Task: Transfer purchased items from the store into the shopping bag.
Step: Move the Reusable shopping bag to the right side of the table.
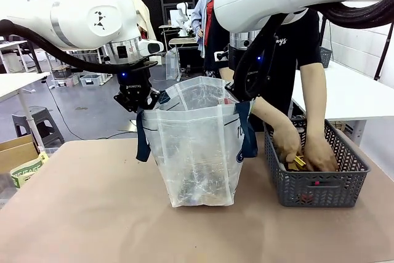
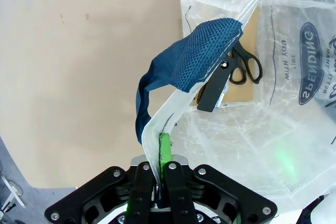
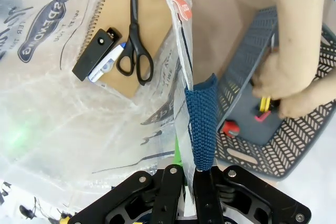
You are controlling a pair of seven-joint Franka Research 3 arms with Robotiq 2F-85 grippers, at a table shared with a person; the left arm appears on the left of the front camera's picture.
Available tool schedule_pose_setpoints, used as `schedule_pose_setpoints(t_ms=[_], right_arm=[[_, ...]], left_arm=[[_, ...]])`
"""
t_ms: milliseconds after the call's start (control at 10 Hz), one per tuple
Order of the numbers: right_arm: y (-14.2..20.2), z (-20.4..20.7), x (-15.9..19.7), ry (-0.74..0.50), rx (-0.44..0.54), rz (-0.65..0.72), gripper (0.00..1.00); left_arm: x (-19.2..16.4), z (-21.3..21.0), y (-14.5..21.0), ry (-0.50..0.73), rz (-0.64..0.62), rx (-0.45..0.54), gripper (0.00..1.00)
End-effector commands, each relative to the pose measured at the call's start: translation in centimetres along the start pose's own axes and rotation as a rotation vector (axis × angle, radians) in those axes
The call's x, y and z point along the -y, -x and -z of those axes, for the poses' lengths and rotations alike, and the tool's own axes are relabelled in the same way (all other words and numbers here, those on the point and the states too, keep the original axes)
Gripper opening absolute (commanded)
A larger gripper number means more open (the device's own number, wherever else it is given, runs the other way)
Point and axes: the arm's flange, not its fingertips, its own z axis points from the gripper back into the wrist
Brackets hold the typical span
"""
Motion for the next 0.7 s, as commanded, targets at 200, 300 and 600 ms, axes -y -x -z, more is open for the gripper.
schedule_pose_setpoints(t_ms=[200,300,600], right_arm=[[0.0,-0.3,0.09,0.002,0.007,-0.001,0.0],[0.0,-0.3,0.09,0.002,0.007,-0.001,0.0],[0.0,-0.3,0.09,0.002,0.007,-0.001,0.0]], left_arm=[[-0.16,-0.32,0.03,0.001,-0.003,0.006,0.0],[-0.16,-0.32,0.03,0.001,-0.003,0.006,0.0],[-0.16,-0.32,0.03,0.001,-0.003,0.006,0.0]])
